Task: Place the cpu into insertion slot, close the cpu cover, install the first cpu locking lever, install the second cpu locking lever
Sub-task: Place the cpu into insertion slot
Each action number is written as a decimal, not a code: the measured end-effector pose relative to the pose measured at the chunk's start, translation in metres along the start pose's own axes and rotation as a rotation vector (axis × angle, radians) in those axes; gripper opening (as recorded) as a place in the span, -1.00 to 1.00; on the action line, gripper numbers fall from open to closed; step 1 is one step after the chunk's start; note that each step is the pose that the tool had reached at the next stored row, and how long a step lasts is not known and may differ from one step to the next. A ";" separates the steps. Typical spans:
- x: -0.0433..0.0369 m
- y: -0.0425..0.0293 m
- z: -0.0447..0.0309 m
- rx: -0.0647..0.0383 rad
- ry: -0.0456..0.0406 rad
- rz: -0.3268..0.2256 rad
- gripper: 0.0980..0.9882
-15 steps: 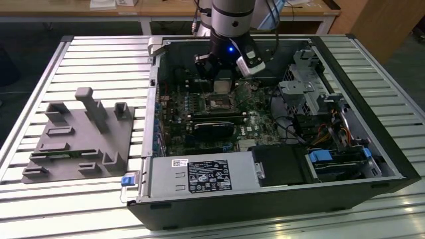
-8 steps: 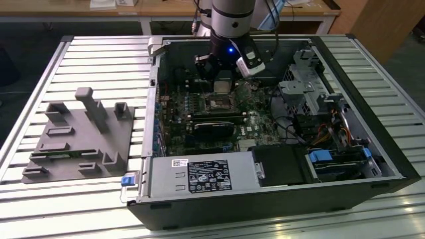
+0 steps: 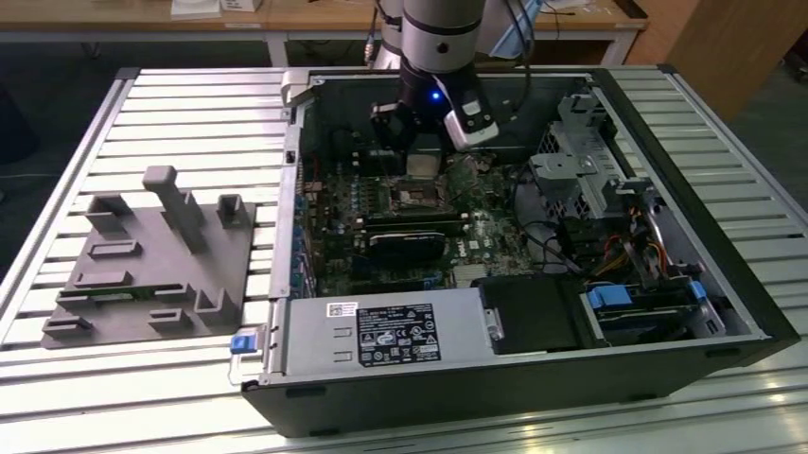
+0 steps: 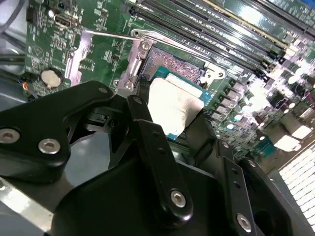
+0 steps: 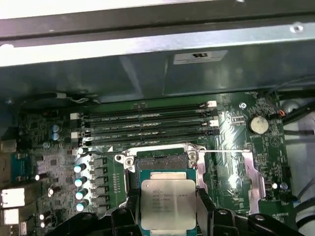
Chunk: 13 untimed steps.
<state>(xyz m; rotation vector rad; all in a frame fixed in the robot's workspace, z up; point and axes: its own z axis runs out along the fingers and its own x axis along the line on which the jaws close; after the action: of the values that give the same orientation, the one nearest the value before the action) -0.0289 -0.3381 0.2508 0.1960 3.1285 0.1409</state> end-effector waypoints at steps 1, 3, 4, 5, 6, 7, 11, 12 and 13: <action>0.0000 0.0000 0.0002 0.000 -0.0025 0.027 0.00; 0.0000 0.0000 0.0005 0.000 -0.0060 0.066 0.00; 0.0000 0.0000 0.0006 0.000 -0.0076 0.084 0.00; 0.0000 -0.0001 0.0007 0.000 -0.0087 0.096 0.00; 0.0000 -0.0001 0.0008 0.000 -0.0099 0.109 0.00; 0.0000 -0.0001 0.0009 0.000 -0.0110 0.122 0.00; 0.0000 -0.0001 0.0013 0.000 -0.0155 0.172 0.00; 0.0000 -0.0001 0.0013 0.000 -0.0166 0.184 0.00; 0.0000 -0.0001 0.0014 0.000 -0.0176 0.195 0.00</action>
<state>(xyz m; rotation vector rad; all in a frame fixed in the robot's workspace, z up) -0.0290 -0.3381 0.2494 0.4999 3.0857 0.1394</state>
